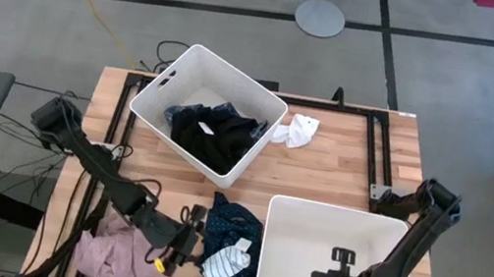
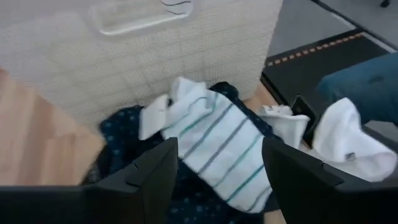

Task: Sort clothes
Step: Put the left white striped sock into the bottom white laundry bin, then put the white striped sock into the bottom white laundry bin

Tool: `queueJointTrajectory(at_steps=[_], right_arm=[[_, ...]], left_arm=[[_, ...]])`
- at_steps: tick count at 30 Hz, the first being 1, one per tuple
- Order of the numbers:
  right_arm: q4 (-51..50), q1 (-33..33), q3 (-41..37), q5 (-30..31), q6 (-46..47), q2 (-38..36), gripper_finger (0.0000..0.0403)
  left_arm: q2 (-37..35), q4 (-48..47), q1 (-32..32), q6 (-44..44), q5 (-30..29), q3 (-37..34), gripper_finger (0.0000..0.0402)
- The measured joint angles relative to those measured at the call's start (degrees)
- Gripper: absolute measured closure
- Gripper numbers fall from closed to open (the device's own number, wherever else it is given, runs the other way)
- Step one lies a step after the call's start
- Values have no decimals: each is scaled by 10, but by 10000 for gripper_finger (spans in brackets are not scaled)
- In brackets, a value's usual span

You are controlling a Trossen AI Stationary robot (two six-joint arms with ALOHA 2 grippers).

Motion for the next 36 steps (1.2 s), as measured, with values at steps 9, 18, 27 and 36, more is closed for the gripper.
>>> queueJointTrajectory(at_steps=[9, 18, 27, 36], right_arm=[[-3, 4, 0, 7, 76, 14, 212], [3, 6, 1, 26, 103, 14, 106], [5, 8, 8, 64, 104, 13, 104], [5, 7, 8, 68, 104, 13, 104]], left_arm=[[62, 75, -8, -9, 15, 0, 175], [109, 147, 24, 11, 15, 0, 175], [129, 172, 47, 28, 16, 0, 177], [139, 175, 53, 61, 32, 0, 218]])
